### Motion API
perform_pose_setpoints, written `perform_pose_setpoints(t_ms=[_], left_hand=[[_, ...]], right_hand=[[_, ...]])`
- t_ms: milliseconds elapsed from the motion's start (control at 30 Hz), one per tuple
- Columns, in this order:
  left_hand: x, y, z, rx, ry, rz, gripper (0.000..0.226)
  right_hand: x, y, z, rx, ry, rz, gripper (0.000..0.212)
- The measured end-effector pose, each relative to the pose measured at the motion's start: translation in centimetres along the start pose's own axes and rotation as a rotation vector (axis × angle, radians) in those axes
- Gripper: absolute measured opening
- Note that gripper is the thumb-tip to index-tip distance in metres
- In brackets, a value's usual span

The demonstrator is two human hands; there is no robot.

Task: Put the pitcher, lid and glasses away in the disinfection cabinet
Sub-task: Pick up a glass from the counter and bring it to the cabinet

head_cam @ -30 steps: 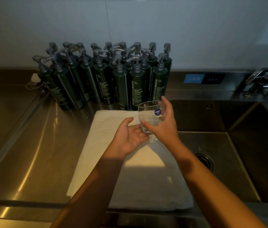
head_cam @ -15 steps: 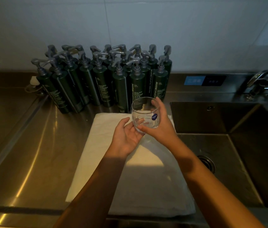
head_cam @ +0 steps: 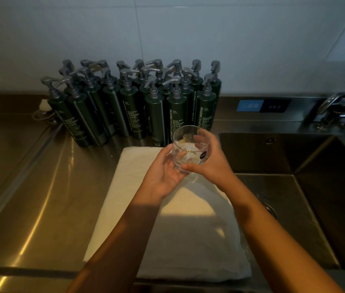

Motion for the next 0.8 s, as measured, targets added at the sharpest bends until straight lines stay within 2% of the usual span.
perform_pose_setpoints(t_ms=[333, 567, 800], left_hand=[[0.8, -1.2, -0.7, 0.001, -0.122, 0.126, 0.07], [1.7, -1.5, -0.8, 0.041, -0.182, 0.127, 0.072], [2.5, -0.2, 0.0, 0.017, -0.175, 0.068, 0.078]], right_hand=[[0.6, 0.0, -0.6, -0.053, -0.066, -0.014, 0.095], [0.9, -0.6, -0.9, -0.089, -0.149, 0.002, 0.094], [1.5, -1.4, -1.4, -0.21, -0.215, 0.003, 0.081]])
Point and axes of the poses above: each hand's wrist, its own x-axis away from the middle knuckle, its own z-axis out of the back of the hand, y = z × x, the point moved 7 cm from there along -x, towards the middle knuckle, and after that the axes turned 7 degrees about x, right-handed, at the moved point
